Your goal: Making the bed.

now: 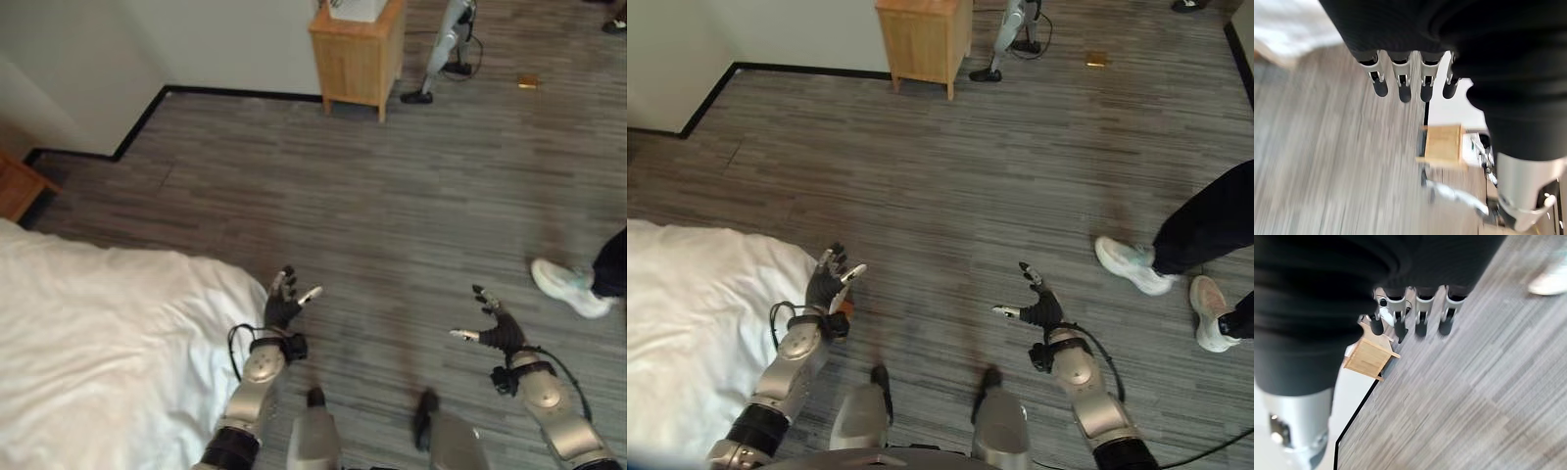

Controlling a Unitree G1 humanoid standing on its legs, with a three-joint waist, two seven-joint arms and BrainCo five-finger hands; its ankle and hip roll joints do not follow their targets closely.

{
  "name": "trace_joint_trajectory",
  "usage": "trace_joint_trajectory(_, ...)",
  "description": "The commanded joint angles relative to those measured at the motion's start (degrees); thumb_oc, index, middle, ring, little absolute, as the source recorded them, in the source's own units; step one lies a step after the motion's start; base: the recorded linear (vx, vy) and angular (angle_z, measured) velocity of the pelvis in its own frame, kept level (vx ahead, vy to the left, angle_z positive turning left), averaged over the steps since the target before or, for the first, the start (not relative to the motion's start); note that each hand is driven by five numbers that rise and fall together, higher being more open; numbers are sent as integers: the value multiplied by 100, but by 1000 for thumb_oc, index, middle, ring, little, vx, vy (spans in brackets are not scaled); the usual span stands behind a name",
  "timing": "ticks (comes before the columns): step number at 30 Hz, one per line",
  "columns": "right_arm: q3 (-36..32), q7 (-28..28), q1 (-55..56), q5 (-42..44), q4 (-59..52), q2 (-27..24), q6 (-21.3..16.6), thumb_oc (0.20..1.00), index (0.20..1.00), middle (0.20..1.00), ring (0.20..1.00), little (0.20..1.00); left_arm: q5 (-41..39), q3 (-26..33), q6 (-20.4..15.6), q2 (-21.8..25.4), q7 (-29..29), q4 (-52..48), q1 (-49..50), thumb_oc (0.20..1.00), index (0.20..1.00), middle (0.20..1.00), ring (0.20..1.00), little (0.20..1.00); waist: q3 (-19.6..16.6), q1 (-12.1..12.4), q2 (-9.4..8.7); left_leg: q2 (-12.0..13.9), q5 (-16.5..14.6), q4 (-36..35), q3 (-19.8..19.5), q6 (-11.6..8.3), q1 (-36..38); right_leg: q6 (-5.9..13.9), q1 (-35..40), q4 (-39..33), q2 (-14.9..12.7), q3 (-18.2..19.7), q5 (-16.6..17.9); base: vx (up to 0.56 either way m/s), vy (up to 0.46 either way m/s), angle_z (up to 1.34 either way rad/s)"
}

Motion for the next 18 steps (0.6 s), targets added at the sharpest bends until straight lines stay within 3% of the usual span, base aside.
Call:
trace_joint_trajectory(1, -131, -167, -428, 45, -500, -99, -176, 1000, 1000, 1000, 1000, 1000, -128, 38, -242, 119, 45, -487, -140, 1000, 1000, 1000, 1000, 1000, -35, 148, -56, -484, 929, -854, 409, 536, -568, 354, 1642, -2295, 70, 187, 436, 374, 106, 10)
trace_joint_trajectory(2, -121, -158, -415, 12, -514, -91, -169, 1000, 1000, 1000, 1000, 1000, -102, 38, -235, 101, 54, -481, -122, 1000, 1000, 1000, 1000, 1000, -89, 172, -35, -472, 1011, -1346, 566, 525, -557, 412, 1718, -2358, 101, 217, 409, 587, 217, 5)
trace_joint_trajectory(3, -153, -151, -399, -109, -407, -148, -135, 1000, 1000, 1000, 1000, 1000, -34, 63, -197, 48, 40, -461, -126, 1000, 1000, 1000, 1000, 1000, -198, 149, -21, -209, 1280, -2101, 1103, 456, -573, 580, 1882, -2416, 95, 165, 320, 621, 242, 15)
trace_joint_trajectory(5, -180, -151, -395, -177, -384, -166, -82, 1000, 1000, 1000, 1000, 1000, -27, 45, -177, 31, 21, -487, -91, 1000, 1000, 1000, 1000, 1000, -260, 180, -36, -180, 1364, -2219, 1140, 460, -496, 660, 1956, -2382, -16, 123, 289, 428, 156, 16)
trace_joint_trajectory(7, -181, -137, -344, -397, -353, -82, 25, 1000, 1000, 1000, 1000, 1000, 8, 33, -166, 73, 43, -462, -56, 1000, 1000, 1000, 1000, 1000, -437, 215, -172, -273, 1232, -2305, 1098, 631, -276, 835, 1993, -1846, -276, 25, 198, 417, 116, -20)
trace_joint_trajectory(8, -185, -160, -306, -478, -304, -29, 22, 1000, 1000, 1000, 1000, 1000, 52, 1, -141, 99, 37, -455, -92, 1000, 1000, 1000, 1000, 1000, -454, 193, -257, -410, 1161, -2256, 1205, 736, -175, 960, 1845, -1197, -405, -25, 375, 535, 194, -35)
trace_joint_trajectory(9, -192, -179, -289, -658, -207, 39, 108, 1000, 1000, 1000, 1000, 1000, 158, -89, -72, 204, 31, -510, -176, 1000, 1000, 1000, 1000, 1000, -402, 161, -362, -687, 802, -2178, 1351, 1052, 101, 1285, 1265, 355, -741, 105, 1359, 384, 163, -21)
trace_joint_trajectory(10, -192, -180, -293, -659, -205, 40, 108, 1000, 1000, 1000, 1000, 1000, 157, -87, -70, 204, 31, -511, -178, 1000, 1000, 1000, 1000, 1000, -413, 181, -349, -667, 815, -2187, 1367, 1057, 90, 1283, 1239, 345, -724, 127, 1385, 430, 198, -10)
trace_joint_trajectory(11, -192, -185, -268, -712, -200, 51, 129, 1000, 1000, 1000, 1000, 1000, 198, -150, -45, 246, 19, -510, -193, 1000, 1000, 1000, 1000, 1000, -383, 137, -296, -772, 696, -2297, 1319, 1187, 368, 1316, 990, 955, -869, 164, 1836, 453, 236, 34)
trace_joint_trajectory(12, -193, -227, -265, -781, -203, 73, 138, 1000, 1000, 1000, 1000, 1000, 357, -228, -2, 299, 58, -549, -240, 1000, 1000, 1000, 1000, 1000, -229, -71, -96, -819, 585, -2609, 1123, 1316, 859, 1218, 264, 1861, -811, 386, 1811, 451, 232, 48)
trace_joint_trajectory(14, -211, -264, -298, -755, -205, 117, 164, 1000, 1000, 1000, 1000, 1000, 386, -238, 19, 313, 99, -551, -316, 1000, 1000, 1000, 1000, 1000, -163, -165, -18, -789, 584, -2820, 996, 1315, 1049, 1140, -63, 1956, -719, 465, 1645, 357, 97, 66)
trace_joint_trajectory(16, -221, -294, -286, -675, -309, 213, 158, 1000, 1000, 1000, 1000, 1000, 386, -268, 12, 326, 147, -550, -439, 1000, 1000, 1000, 1000, 1000, -51, -309, -20, -822, 532, -3083, 802, 1232, 1373, 1061, -473, 1665, -711, 330, 1291, 494, -98, 68)
trace_joint_trajectory(17, -160, -254, -308, -505, -329, 284, 97, 1000, 1000, 1000, 1000, 1000, 318, -311, 2, 274, 132, -499, -546, 1000, 1000, 1000, 1000, 1000, -21, -404, -94, -872, 397, -3211, 601, 1103, 1598, 967, -648, 781, -548, 132, 1095, 405, -174, 61)
trace_joint_trajectory(18, -159, -255, -314, -504, -325, 283, 94, 1000, 1000, 1000, 1000, 1000, 317, -309, 0, 273, 132, -497, -550, 1000, 1000, 1000, 1000, 1000, -28, -421, -65, -838, 415, -3214, 580, 1096, 1580, 953, -619, 705, -513, 91, 1146, 687, -320, 118)
